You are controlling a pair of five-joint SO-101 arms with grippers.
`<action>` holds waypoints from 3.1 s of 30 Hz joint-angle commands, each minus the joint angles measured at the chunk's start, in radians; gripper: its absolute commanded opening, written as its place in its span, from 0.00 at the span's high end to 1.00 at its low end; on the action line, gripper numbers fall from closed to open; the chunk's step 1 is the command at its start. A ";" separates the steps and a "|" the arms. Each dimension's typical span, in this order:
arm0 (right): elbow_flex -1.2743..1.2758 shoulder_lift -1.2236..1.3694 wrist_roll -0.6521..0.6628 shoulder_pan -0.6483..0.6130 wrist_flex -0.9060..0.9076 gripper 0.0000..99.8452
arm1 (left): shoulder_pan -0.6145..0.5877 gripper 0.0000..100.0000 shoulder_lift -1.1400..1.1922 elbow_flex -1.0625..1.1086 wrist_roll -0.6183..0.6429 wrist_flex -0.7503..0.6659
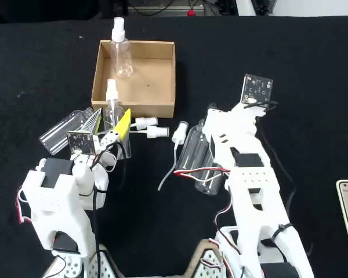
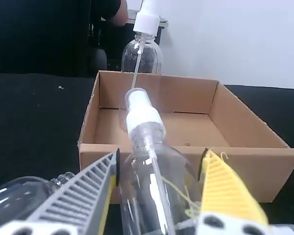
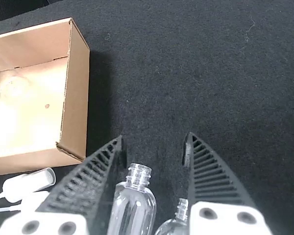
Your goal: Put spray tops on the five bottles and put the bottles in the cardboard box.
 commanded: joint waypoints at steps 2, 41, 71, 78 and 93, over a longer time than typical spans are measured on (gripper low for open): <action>-0.053 -0.005 -0.008 0.017 -0.026 0.81 | -0.008 0.74 -0.069 0.042 0.014 0.000; -0.048 -0.005 -0.006 0.014 -0.023 0.81 | -0.035 0.73 -1.023 -0.573 -0.063 2.133; -0.047 -0.005 -0.005 0.012 -0.021 0.81 | -0.041 0.69 -0.436 -0.903 -0.058 2.242; -0.047 -0.005 -0.006 0.012 -0.021 0.81 | -0.042 0.69 -0.416 -0.891 -0.057 2.185; -0.047 -0.005 -0.006 0.012 -0.021 0.81 | -0.061 0.69 -0.473 -0.855 -0.057 2.191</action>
